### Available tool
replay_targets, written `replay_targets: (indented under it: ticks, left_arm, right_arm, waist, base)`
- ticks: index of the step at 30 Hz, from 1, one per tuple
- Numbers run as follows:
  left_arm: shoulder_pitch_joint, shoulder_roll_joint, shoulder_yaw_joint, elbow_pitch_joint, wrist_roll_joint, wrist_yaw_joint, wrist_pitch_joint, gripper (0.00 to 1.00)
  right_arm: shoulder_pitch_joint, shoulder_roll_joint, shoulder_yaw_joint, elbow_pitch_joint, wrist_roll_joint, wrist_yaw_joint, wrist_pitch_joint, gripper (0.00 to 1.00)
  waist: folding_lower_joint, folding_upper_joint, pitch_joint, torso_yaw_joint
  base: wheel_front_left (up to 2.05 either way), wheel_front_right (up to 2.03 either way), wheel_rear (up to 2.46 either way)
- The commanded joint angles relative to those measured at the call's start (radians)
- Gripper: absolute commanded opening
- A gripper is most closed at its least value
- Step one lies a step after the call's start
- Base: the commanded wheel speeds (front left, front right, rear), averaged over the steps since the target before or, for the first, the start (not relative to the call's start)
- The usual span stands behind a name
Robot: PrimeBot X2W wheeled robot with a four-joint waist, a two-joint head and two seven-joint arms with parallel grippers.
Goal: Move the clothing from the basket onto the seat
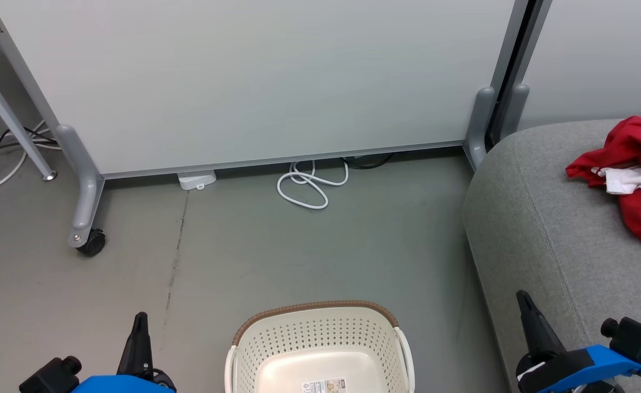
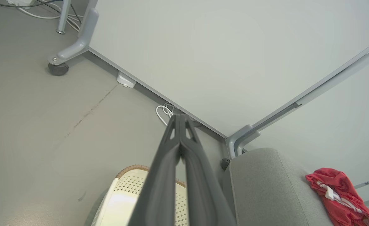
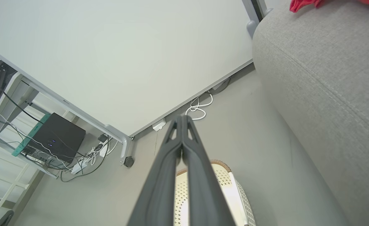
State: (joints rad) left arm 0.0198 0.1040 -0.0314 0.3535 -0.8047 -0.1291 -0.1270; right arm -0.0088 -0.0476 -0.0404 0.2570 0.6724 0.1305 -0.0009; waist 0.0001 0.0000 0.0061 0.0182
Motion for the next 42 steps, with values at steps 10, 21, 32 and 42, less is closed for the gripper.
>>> replay_targets:
  ticks: [10,21,32,42]
  left_arm:
    - [-0.047,-0.005,0.031,-0.032,-0.138,-0.001,0.04,0.0]
    - [-0.063,-0.014,0.051,-0.046,-0.256,-0.001,0.076,0.0]
    - [-0.078,-0.022,0.071,-0.059,-0.362,-0.001,0.108,0.0]
    - [-0.089,-0.028,0.086,-0.069,-0.45,-0.002,0.135,0.0]
  right_arm:
    - [-0.042,-0.002,-0.015,-0.016,0.161,0.0,0.02,0.0]
    - [-0.054,-0.002,-0.026,-0.016,0.299,0.0,0.036,0.0]
    - [-0.063,-0.003,-0.035,-0.016,0.422,0.0,0.052,0.0]
    - [-0.073,-0.003,-0.043,-0.016,0.524,0.0,0.065,0.0]
  waist:
    - [0.0,0.0,0.0,-0.002]
    - [0.0,0.0,-0.001,-0.004]
    - [0.0,0.0,-0.001,-0.006]
    - [0.0,0.0,-0.001,-0.008]
  base:
    - [0.0,0.0,0.0]
    - [0.0,0.0,0.0]
    - [0.0,0.0,0.0]
    - [0.0,0.0,0.0]
